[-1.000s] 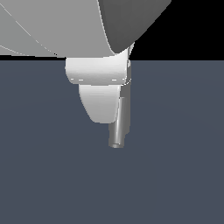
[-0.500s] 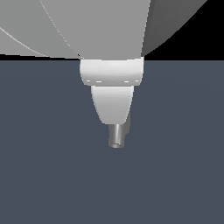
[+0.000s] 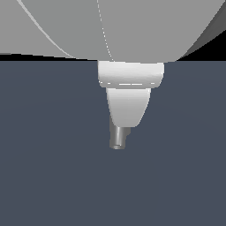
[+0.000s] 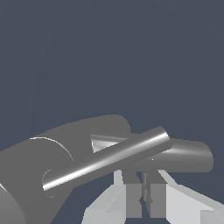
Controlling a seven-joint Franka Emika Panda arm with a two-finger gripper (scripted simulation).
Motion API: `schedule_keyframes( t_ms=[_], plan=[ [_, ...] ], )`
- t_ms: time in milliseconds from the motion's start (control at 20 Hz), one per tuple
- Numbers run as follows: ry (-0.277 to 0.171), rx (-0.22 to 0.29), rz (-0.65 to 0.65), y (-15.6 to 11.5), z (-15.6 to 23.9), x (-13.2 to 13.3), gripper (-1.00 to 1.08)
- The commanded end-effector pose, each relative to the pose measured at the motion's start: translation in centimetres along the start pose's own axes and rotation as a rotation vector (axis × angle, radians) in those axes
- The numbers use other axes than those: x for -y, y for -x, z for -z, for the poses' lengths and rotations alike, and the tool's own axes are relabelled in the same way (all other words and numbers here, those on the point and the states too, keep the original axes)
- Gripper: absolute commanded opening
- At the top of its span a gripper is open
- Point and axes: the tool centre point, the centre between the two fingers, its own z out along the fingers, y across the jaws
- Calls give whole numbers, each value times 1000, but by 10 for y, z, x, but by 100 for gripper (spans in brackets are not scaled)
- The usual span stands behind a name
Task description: Turn on the faucet by rotating a designated handle.
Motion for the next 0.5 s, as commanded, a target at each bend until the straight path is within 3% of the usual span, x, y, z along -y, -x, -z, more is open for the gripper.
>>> schedule_keyframes(
  t_ms=[0,100,450],
  plan=[
    [9,-15,-32,-17,-1,-5,-100],
    [0,0,0,-3,0,0,-100],
    [2,-4,-8,-20,0,10,-100]
  ],
)
